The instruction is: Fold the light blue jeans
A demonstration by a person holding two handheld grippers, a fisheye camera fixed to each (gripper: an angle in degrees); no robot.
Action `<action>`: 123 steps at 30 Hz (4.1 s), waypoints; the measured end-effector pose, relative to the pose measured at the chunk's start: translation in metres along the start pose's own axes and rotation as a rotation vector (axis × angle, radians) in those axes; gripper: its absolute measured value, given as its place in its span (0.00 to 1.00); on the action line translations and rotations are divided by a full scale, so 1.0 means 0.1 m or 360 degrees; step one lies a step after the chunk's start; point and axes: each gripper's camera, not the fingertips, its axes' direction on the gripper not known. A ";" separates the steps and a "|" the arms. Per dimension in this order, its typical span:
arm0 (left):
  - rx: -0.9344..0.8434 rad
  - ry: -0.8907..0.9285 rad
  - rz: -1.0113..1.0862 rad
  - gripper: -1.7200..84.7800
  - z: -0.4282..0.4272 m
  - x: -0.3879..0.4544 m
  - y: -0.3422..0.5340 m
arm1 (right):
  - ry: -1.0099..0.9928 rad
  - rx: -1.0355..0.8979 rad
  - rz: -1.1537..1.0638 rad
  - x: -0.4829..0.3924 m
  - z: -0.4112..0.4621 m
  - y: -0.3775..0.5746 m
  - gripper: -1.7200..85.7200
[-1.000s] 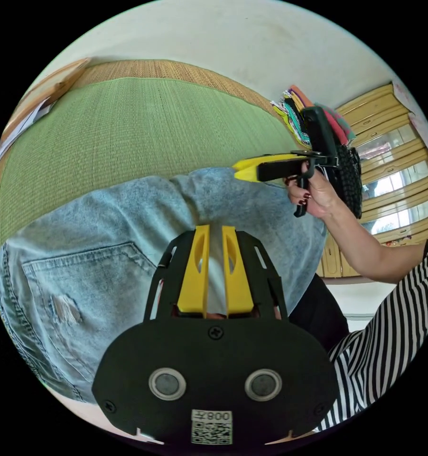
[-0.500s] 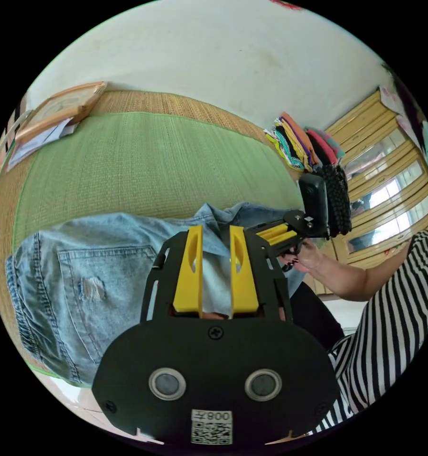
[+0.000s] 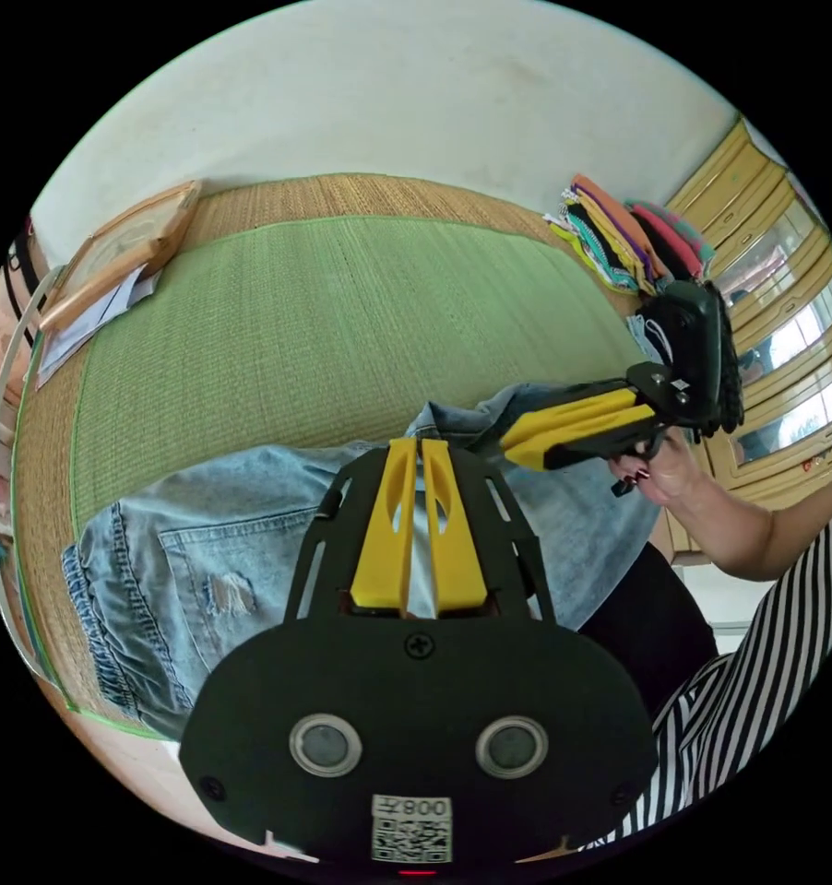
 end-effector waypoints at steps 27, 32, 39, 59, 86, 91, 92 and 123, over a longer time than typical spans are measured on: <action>0.0367 0.0239 -0.0221 0.02 -0.07 -1.13 0.45 | -0.0518 -0.0179 0.0130 1.09 0.31 -0.71 0.05; 0.0395 0.0223 -0.0210 0.02 -0.09 -1.23 0.54 | -0.0587 -0.0152 0.0214 1.38 0.14 -0.85 0.03; 0.0221 0.0065 -0.0173 0.02 0.18 -1.19 0.46 | -0.0553 -0.0285 0.0317 1.81 0.29 -1.04 0.02; -0.0131 -0.0004 0.0048 0.02 0.71 -0.83 0.15 | -0.0520 -0.0326 0.0437 2.28 0.31 -1.04 0.02; -0.0034 -0.0055 -0.0043 0.02 0.93 -0.21 -0.13 | 0.0732 -0.0177 0.0371 0.58 -0.49 0.60 0.02; 0.0131 -0.0221 -0.0226 0.02 0.56 -0.18 0.23 | 0.0833 -0.0223 0.0487 0.73 -0.50 0.94 0.02; 0.0142 -0.0265 -0.0271 0.02 0.53 -0.21 0.28 | 0.0806 -0.0208 0.0512 0.77 -0.53 0.96 0.02; 0.0100 -0.0009 -0.0643 0.02 -0.11 0.85 0.88 | 0.0679 -0.0050 0.0959 0.41 -1.89 2.71 0.02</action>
